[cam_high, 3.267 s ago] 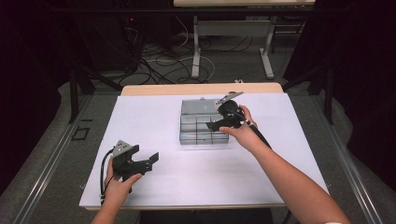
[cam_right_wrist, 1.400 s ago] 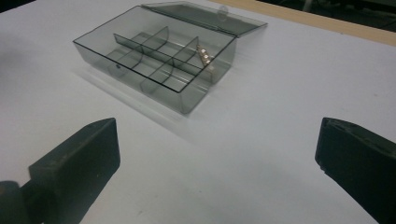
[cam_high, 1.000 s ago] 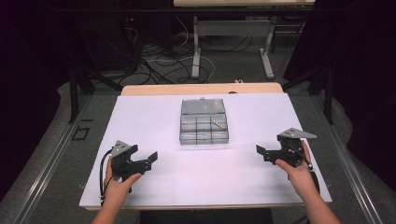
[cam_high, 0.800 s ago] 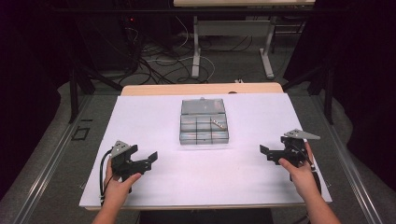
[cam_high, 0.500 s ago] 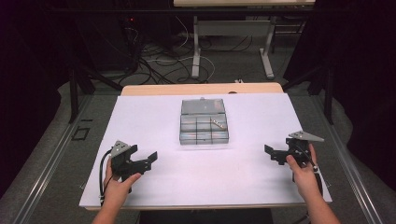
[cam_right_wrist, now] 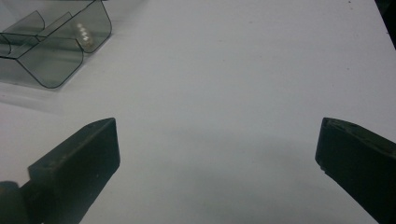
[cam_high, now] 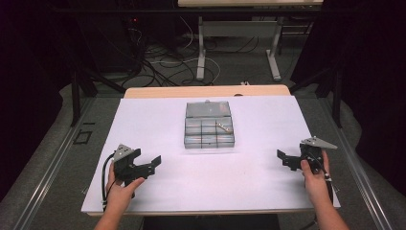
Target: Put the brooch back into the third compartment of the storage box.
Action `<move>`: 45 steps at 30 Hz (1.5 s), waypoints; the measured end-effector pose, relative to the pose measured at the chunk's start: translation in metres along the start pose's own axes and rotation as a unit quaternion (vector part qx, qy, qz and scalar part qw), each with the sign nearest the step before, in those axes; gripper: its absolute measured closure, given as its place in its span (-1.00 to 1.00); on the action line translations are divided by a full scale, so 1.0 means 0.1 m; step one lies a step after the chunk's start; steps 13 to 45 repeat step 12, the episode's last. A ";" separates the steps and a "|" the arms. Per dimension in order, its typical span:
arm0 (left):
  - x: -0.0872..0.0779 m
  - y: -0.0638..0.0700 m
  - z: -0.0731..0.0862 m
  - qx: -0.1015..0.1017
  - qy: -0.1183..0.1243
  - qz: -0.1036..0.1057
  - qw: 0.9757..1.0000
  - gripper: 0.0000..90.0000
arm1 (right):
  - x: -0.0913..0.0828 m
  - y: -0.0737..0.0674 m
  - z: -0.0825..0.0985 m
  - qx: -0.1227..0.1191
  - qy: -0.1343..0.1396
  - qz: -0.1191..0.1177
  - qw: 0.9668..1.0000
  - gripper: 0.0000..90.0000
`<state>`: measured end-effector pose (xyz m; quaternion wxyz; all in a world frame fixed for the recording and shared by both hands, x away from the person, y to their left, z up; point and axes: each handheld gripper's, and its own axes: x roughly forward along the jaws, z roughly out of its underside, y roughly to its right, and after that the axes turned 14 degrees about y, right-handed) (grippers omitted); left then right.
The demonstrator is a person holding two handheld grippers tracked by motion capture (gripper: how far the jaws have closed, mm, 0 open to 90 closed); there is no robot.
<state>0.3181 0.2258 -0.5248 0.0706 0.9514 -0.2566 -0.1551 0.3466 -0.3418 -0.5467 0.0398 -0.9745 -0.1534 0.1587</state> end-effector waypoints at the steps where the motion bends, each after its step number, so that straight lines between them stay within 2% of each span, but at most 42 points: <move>1: 0.00 0.00 0.00 0.000 0.000 0.000 1.000 -0.84 | 0.00 0.02 0.01 0.000 -0.001 0.001 1.000 -1.00; 9: 0.01 -0.01 0.00 -0.001 -0.001 0.000 1.000 -0.83 | 0.01 0.07 0.04 0.004 -0.022 0.006 1.000 -1.00; 10: 0.01 -0.01 0.00 0.000 -0.002 0.000 1.000 -0.83 | 0.01 0.07 0.05 0.010 -0.026 0.005 1.000 -1.00; 45: 0.01 -0.01 0.00 -0.002 -0.003 0.000 1.000 -0.83 | 0.01 0.08 0.05 0.007 -0.027 0.004 1.000 -1.00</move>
